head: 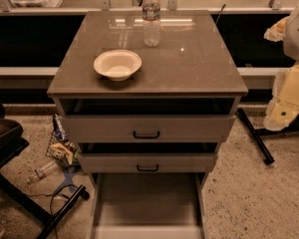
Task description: Place water bottle into bottom drawer
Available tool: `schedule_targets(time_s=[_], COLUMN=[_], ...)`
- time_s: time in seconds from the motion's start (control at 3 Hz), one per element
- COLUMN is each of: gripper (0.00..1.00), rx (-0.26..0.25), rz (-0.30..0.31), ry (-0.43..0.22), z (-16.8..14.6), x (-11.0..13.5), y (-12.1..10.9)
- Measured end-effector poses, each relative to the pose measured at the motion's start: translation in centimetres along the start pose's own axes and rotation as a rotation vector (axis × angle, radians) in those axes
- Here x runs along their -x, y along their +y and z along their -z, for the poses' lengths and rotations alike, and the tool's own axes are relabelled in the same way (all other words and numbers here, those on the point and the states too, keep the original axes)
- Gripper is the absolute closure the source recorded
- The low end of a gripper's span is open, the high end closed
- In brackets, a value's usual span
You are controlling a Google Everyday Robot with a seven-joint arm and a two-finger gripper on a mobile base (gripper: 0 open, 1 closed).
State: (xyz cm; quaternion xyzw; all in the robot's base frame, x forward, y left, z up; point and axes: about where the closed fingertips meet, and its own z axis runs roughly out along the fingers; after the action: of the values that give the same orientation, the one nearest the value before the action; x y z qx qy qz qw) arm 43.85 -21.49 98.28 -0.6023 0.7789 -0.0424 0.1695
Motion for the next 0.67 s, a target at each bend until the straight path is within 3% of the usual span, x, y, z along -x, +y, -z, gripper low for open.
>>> schedule_targets(time_s=[0.33,0.67], gripper=[0.00,0.00], rx=[0.000,-0.039], rz=[0.000,-0.024], ry=[0.000,-0.026], z=[0.0,-0.7], x=[0.0,0.3], y=[0.0,-1.4])
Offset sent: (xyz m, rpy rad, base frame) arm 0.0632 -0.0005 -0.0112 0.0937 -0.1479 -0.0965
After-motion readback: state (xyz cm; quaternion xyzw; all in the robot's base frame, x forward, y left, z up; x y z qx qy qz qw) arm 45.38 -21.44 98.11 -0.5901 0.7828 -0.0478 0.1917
